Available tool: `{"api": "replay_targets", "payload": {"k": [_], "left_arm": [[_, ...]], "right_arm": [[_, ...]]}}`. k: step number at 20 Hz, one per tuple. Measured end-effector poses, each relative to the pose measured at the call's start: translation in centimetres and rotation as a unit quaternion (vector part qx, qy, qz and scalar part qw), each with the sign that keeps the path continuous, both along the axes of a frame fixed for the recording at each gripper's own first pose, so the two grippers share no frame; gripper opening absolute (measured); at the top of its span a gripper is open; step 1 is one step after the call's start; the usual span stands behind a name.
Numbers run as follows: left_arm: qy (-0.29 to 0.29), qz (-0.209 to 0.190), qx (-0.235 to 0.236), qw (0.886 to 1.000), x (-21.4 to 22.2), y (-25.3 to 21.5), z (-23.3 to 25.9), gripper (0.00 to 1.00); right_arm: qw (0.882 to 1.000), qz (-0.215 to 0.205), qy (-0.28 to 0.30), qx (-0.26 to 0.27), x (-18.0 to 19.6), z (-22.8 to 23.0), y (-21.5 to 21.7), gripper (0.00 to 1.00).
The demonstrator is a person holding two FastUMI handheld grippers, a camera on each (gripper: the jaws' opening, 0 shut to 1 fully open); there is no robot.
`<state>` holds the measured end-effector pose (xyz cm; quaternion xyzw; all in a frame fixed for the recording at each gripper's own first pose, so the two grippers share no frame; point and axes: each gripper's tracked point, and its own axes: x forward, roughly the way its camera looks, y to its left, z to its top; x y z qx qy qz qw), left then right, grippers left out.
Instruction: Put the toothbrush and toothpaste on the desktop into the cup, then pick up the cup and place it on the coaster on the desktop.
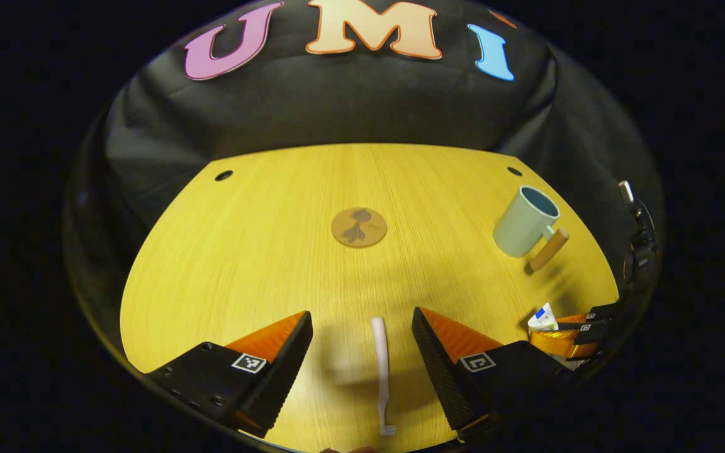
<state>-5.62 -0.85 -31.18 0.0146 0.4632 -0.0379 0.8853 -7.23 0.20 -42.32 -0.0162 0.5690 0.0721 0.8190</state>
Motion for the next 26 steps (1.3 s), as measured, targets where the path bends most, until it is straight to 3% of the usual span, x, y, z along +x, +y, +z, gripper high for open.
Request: {"api": "replay_targets", "payload": {"k": [8, 14, 16, 21, 22, 24, 26], "left_arm": [[0.105, -0.007, 0.012, 0.994, -2.5, -0.2, -3.6, 0.95], [0.143, -0.027, 0.022, 0.989, -2.6, -0.3, -4.0, 0.92], [0.163, -0.026, 0.024, 0.986, -2.5, -0.9, -4.1, 0.82], [0.191, -0.015, 0.025, 0.981, -2.6, -2.2, -4.2, 0.39], [0.190, -0.011, 0.023, 0.982, -2.4, -2.5, -4.0, 0.35], [0.188, 0.001, 0.016, 0.982, -2.4, -2.4, -4.3, 0.14], [0.182, 0.010, -0.002, 0.983, -2.2, -2.4, -4.0, 0.08]], "right_arm": [[1.000, 0.003, 0.001, 0.006, 0.1, -0.1, 0.0, 0.14], [1.000, 0.009, 0.004, 0.013, 0.3, -0.2, 0.0, 0.15], [1.000, 0.013, 0.007, 0.015, 0.3, -0.2, 0.0, 0.14], [0.999, 0.038, 0.018, 0.013, 0.6, -0.6, 0.2, 0.15], [0.999, 0.047, 0.018, 0.013, 0.6, -0.6, 0.3, 0.15], [0.998, 0.060, 0.018, 0.017, 0.6, -0.6, 0.4, 0.15], [0.997, 0.066, 0.021, 0.019, 0.6, -0.6, 0.4, 0.15]]}}
